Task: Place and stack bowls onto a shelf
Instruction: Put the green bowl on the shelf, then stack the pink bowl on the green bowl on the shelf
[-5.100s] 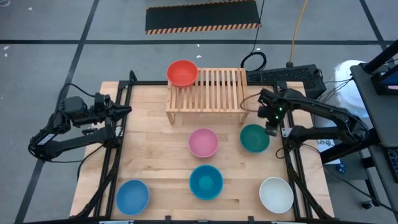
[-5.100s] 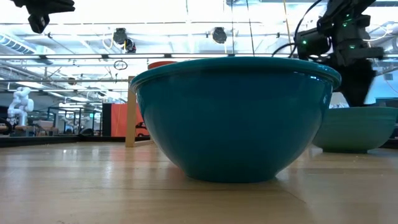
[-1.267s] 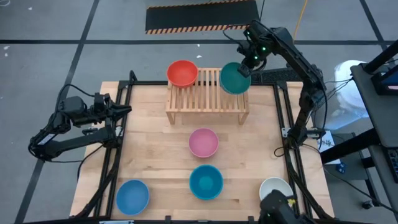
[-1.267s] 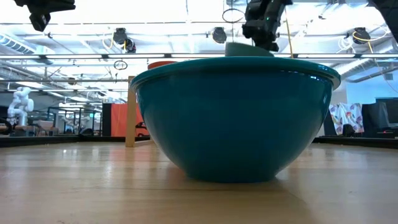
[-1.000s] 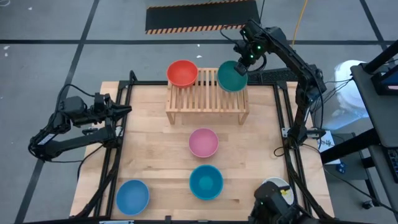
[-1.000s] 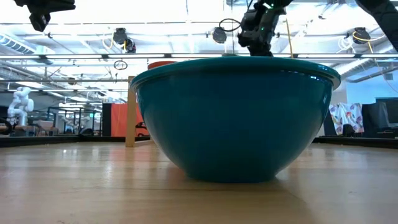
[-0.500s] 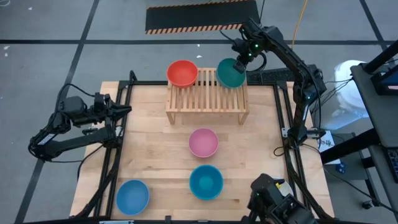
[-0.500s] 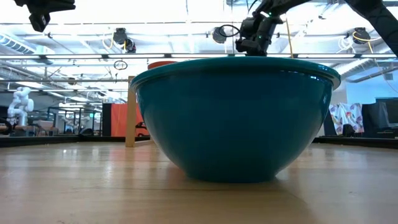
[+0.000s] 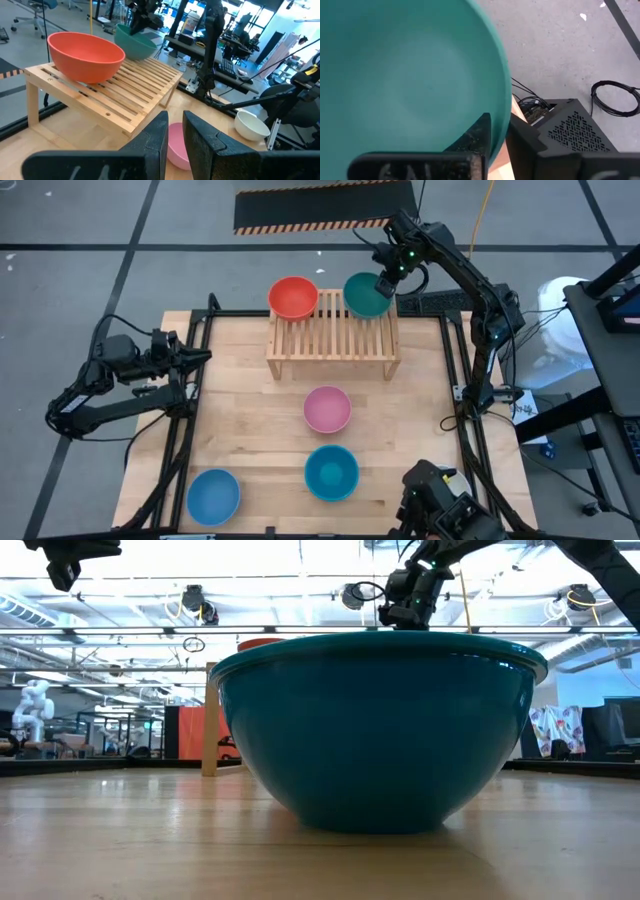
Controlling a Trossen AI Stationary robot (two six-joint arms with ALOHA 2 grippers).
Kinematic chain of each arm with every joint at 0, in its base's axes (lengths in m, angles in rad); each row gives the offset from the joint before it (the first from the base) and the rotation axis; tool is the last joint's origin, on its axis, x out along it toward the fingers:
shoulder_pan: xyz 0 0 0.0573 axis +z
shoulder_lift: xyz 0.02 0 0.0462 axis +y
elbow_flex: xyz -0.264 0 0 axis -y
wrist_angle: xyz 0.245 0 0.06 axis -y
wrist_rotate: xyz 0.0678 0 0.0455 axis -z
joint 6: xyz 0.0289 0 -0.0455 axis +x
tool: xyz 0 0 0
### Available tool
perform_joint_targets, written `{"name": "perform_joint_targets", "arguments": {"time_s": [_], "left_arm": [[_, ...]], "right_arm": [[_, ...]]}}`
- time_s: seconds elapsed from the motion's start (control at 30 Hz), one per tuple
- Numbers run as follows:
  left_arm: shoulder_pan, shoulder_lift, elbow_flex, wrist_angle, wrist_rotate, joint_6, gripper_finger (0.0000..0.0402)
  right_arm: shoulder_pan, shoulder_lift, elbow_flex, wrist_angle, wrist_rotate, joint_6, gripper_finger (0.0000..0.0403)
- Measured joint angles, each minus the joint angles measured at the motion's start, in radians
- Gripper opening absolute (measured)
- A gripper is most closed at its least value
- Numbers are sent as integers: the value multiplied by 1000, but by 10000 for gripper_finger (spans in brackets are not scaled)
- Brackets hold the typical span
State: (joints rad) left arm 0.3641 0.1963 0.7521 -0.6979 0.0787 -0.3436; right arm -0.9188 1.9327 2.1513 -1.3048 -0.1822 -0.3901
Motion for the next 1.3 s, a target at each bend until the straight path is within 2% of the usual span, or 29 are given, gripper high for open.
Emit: {"name": "perform_joint_targets", "arguments": {"time_s": [0.43,0.67,0.8,1.0,1.13,1.3], "left_arm": [[0,0,0,0,0,0,63],[0,0,0,0,0,0,63],[0,0,0,0,0,-1,63],[0,0,0,-1,5,-131,63],[0,0,0,-1,50,-109,63],[0,0,0,-12,79,-8,63]], "right_arm": [[35,-42,-1,34,11,-110,100],[37,-113,-1,64,129,-131,107],[46,-184,-1,65,160,-132,107],[105,-346,-1,66,157,-135,107],[174,-443,-1,58,152,-63,107],[278,-556,-1,7,76,-38,107]]}}
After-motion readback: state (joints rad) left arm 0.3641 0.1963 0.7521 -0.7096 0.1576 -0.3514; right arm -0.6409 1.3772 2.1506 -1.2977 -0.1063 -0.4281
